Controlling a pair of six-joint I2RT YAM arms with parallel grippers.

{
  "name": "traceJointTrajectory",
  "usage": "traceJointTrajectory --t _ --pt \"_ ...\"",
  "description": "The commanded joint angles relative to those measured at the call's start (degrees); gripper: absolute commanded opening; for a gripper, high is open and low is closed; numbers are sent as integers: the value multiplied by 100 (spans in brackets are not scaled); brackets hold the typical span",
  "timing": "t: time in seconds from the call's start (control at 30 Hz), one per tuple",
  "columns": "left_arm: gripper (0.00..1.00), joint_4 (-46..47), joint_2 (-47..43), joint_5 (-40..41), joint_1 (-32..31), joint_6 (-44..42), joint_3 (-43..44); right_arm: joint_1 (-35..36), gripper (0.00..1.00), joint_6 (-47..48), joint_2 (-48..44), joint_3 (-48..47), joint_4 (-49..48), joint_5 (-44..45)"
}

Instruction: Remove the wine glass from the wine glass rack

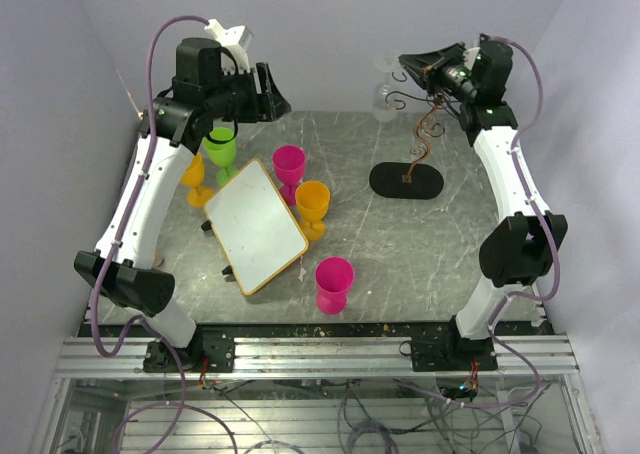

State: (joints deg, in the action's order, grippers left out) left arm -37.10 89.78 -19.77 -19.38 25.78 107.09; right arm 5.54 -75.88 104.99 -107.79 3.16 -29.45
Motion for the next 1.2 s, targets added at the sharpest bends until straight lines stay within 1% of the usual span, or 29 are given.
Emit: traceJointTrajectory --t 0.0,0.1,0.17,0.23,0.3,0.37,0.43,0.53,0.67,0.77,0.87,0.97,1.07,1.13,1.17 --pt "75 2824 -607 -1263 435 1824 -1079 253 0 -795 -81 -347 -1100 -397" --pt "74 4892 -623 -1957 719 3386 -1924 395 0 -1527 -385 12 -1994 -463" --pt "73 6068 -495 -2198 779 4266 -2268 465 0 -2045 -588 246 -2539 -484" --pt "73 6929 -389 -2209 786 4887 -2536 540 0 -2575 -773 497 -3138 -479" --pt "73 7517 -319 -2102 786 5321 -2803 620 0 -3085 -929 766 -3802 -451" --pt "72 7871 -291 -1987 794 5560 -2955 704 0 -3549 -1059 1002 -4232 -401" --pt "72 7946 -275 -1909 789 5636 -3030 791 0 -3792 -1191 1212 -4501 -350" --pt "72 7970 -197 -1952 778 5722 -3019 868 0 -4008 -1298 1370 -4789 -276" --pt "72 8496 -62 -2061 696 6113 -3064 957 0 -4277 -1307 1492 -5129 -217" --pt "70 8742 42 -2197 549 6244 -2932 1012 0 -4442 -1240 1550 -5278 -219" --pt "68 9318 128 -2198 425 6624 -2918 1054 0 -4547 -1202 1676 -5403 -208" --pt "62 9651 199 -2232 325 6872 -2883 1059 0 -4579 -1242 1870 -5566 -114" --pt "53 9972 185 -2196 295 7068 -2944 1054 0 -4313 -1404 2077 -5426 -78" --pt "44 10171 172 -2168 275 7156 -2957 1054 0 -4112 -1570 2324 -5291 -78" --pt "37 10214 165 -2163 254 7203 -2952 1054 0 -4040 -1659 2475 -5271 -75"
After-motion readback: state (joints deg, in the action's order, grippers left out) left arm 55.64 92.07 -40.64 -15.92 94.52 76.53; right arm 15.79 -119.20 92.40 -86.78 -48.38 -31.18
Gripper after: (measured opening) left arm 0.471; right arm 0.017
